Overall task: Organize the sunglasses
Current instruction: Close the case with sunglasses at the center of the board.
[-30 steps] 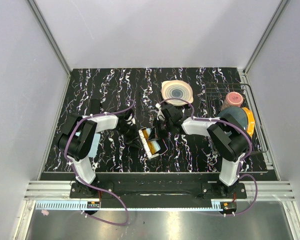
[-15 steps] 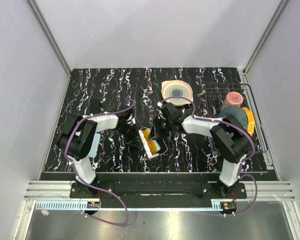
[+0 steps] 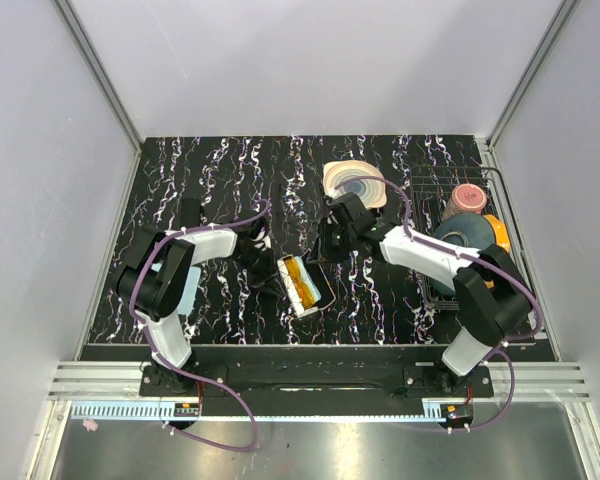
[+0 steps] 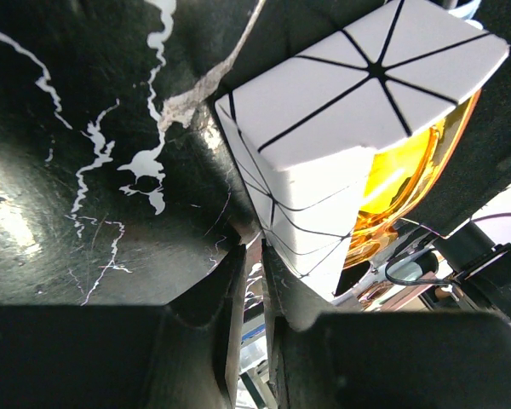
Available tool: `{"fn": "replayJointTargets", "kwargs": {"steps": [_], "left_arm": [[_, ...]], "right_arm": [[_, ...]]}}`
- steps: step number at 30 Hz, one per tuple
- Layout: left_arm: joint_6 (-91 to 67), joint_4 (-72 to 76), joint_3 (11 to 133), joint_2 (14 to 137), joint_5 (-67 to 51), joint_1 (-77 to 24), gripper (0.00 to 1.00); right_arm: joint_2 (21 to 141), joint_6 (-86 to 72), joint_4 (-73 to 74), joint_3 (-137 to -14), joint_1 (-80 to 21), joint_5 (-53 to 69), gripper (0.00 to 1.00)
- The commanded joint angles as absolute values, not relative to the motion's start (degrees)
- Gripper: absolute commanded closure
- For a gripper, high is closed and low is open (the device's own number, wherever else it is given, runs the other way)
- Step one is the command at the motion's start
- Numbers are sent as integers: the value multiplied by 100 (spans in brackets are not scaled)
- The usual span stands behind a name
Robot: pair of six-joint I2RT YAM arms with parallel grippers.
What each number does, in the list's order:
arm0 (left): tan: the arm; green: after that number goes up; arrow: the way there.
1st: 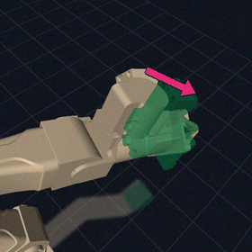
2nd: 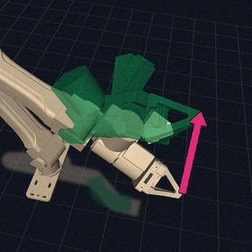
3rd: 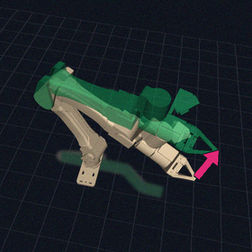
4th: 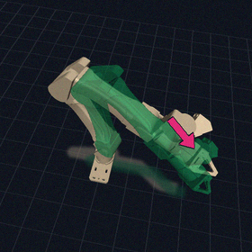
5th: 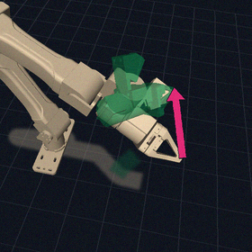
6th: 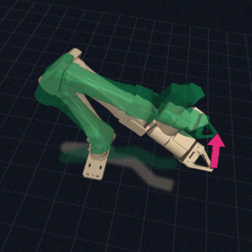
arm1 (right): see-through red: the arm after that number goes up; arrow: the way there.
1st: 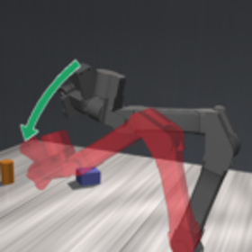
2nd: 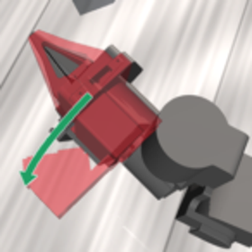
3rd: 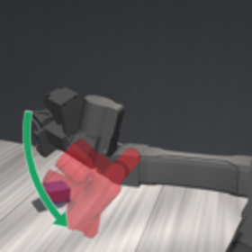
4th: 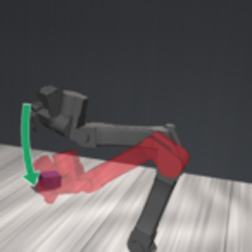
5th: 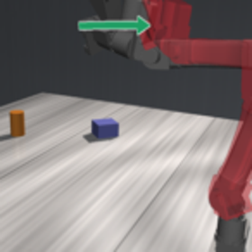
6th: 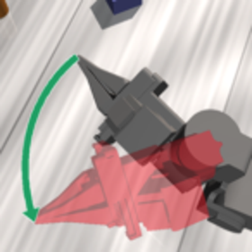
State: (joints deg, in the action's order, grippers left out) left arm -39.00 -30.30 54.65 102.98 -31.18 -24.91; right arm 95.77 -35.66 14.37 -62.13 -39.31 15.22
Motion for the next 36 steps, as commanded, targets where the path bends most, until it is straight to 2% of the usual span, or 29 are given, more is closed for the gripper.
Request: {"fn": "replayJointTargets", "kwargs": {"steps": [1, 12, 26, 36], "left_arm": [[-3700, -2733, 5520, 10494, -2224, -2470, 82], [-3630, -2742, 5555, 10538, -2153, -2470, 82], [-3568, -2742, 5862, 10819, -2162, -2470, 82], [-3586, -2681, 5845, 10854, -2224, -2478, 82]], "right_arm": [[9193, -3884, 1871, -6293, -3622, 634, 76], [10634, -3490, 2997, -7066, -3340, 852, 78], [10354, -3445, 2180, -6812, -3392, 2750, 76], [10335, -3665, 1925, -6846, -3603, 2874, 74]]}}
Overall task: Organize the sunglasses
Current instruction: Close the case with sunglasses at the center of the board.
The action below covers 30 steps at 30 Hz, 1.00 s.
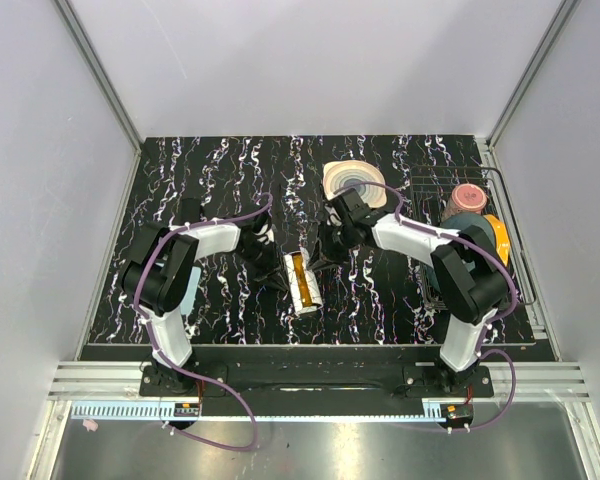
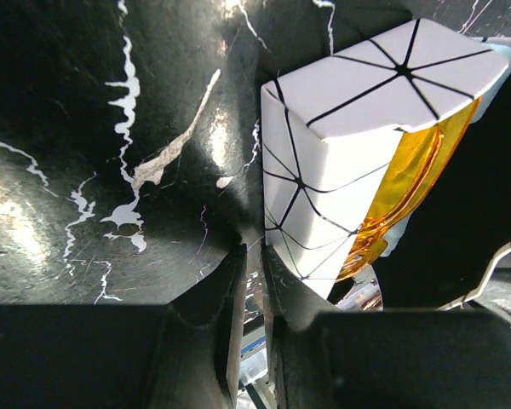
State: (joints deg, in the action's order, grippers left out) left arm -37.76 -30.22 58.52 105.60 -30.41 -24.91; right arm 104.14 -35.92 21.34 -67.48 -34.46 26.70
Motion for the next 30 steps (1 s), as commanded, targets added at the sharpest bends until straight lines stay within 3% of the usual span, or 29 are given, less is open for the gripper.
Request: {"fn": "replayJointTargets", "kwargs": {"steps": [1, 16, 22, 26, 30], "left_arm": [[-3577, -2672, 5836, 10854, -2224, -2487, 82], [-3595, -2742, 5818, 10767, -2092, -2479, 82], [-3691, -3066, 5704, 10240, -1425, -2470, 80], [-3753, -3278, 5555, 9669, -907, -2373, 75], [-3779, -3489, 5406, 8985, -440, -2277, 70]], "right_arm": [[10371, -3674, 1934, -6890, -3638, 2874, 74], [11250, -3612, 2425, -7391, -4139, 2383, 73], [10996, -3542, 2716, -7629, -4192, 1760, 71], [10583, -3402, 2716, -7796, -4201, 1363, 67], [10275, -3226, 2690, -7840, -4254, 1003, 51]]}}
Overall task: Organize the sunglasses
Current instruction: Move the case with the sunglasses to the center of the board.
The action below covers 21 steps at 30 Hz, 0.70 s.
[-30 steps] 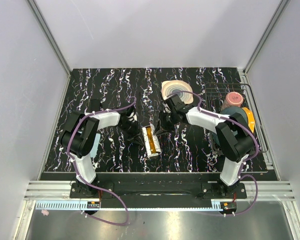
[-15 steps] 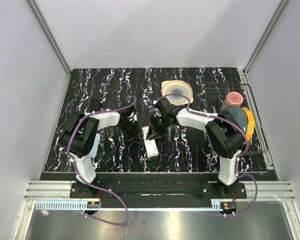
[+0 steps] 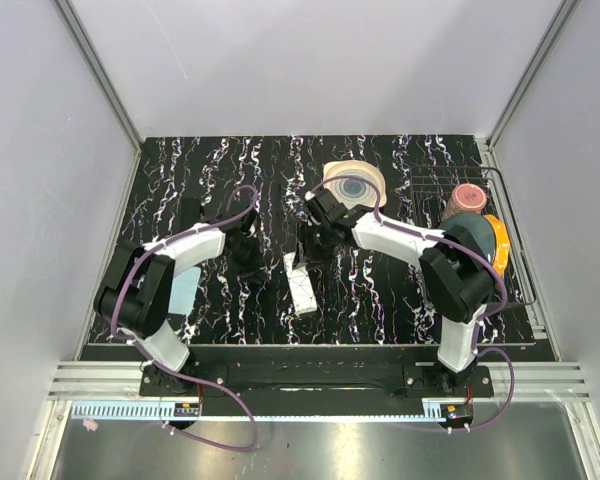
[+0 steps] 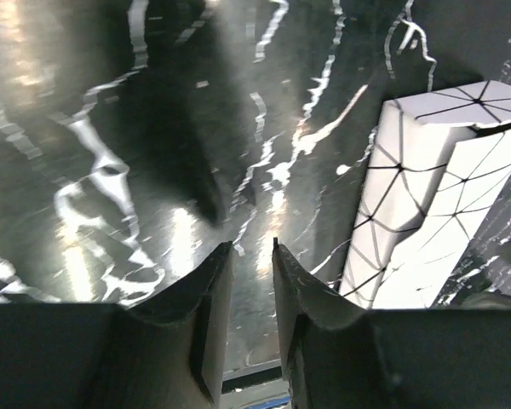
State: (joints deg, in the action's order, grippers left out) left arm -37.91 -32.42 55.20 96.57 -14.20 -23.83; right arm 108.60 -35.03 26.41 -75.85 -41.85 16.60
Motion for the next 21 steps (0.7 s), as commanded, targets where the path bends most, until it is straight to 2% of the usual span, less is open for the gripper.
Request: {"fn": "replayJointTargets", "kwargs": {"steps": [1, 8, 14, 21], "left_arm": [[-3779, -3550, 5379, 8887, -379, -2250, 70], [-3691, -3621, 5265, 8394, -351, -2031, 66], [-3674, -3568, 5229, 8227, -553, -1890, 64], [-3560, -3507, 5309, 8253, -686, -1837, 64]], "right_arm": [[10222, -3208, 2655, -7796, -4263, 915, 48], [10572, -2954, 3032, -7875, -4464, 625, 30], [11187, -2865, 3708, -8437, -4895, 256, 15], [11601, -3102, 3928, -8675, -5229, -219, 14]]}}
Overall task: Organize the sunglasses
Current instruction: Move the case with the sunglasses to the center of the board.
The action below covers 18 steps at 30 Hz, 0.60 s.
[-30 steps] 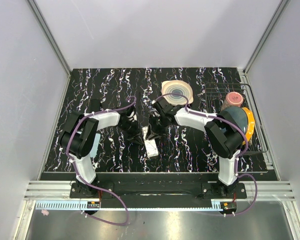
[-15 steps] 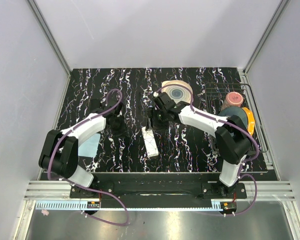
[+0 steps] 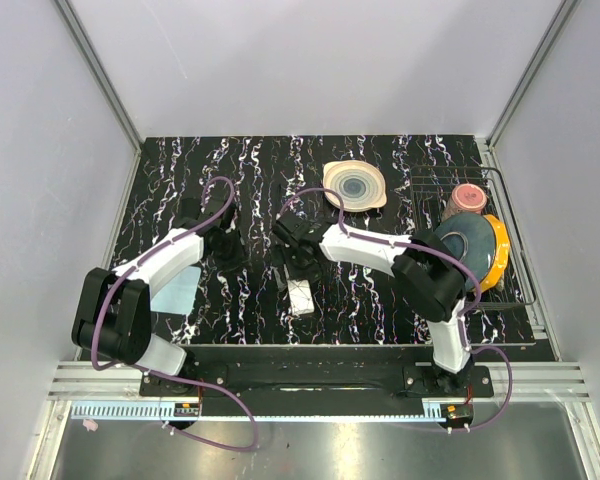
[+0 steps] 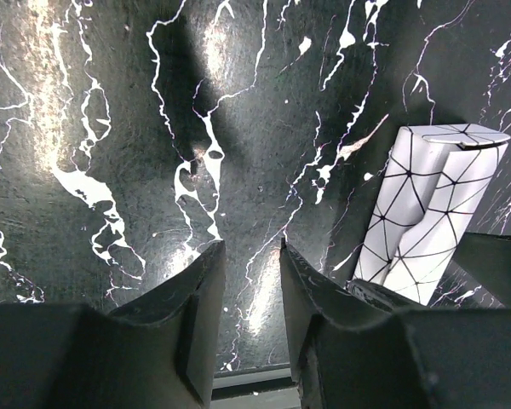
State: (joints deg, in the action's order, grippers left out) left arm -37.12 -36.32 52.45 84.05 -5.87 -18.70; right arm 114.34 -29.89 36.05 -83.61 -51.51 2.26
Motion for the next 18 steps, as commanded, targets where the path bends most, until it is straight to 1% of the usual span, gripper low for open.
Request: {"fn": "replayJointTargets", "kwargs": {"steps": [1, 2, 3, 6, 7, 9, 10, 11, 14, 17, 18], "left_arm": [[-3551, -3507, 5291, 8253, -686, -1828, 64], [-3525, -3507, 5256, 8253, -677, -1811, 64], [-3516, -3498, 5247, 8262, -685, -1811, 64], [-3481, -3498, 5229, 8253, -703, -1784, 64], [-3472, -3498, 5229, 8262, -721, -1775, 64], [-3472, -3481, 5256, 8262, -747, -1767, 64], [-3463, -3489, 5256, 8279, -747, -1758, 63], [-3454, -3489, 5291, 8297, -773, -1767, 64], [-3445, -3489, 5326, 8332, -809, -1749, 63], [-3419, -3489, 5352, 8385, -817, -1749, 64], [-3419, -3481, 5370, 8385, -835, -1749, 64]], "right_arm": [[11628, -3120, 3964, -8675, -5256, -394, 15], [11645, -3233, 3999, -8675, -5265, -491, 16], [11663, -3304, 4034, -8657, -5273, -588, 21], [11716, -3454, 4165, -8675, -5291, -826, 28], [11716, -3480, 4210, -8675, -5300, -957, 34], [11768, -3516, 4376, -8718, -5291, -1107, 41], [11777, -3533, 4447, -8736, -5291, -1299, 47], [11777, -3533, 4508, -8745, -5291, -1414, 50], [11664, -3489, 4614, -8623, -5230, -1792, 55], [11480, -3341, 4518, -8185, -4905, -1881, 57], [11418, -3262, 4309, -8043, -4643, -1863, 57]]}}
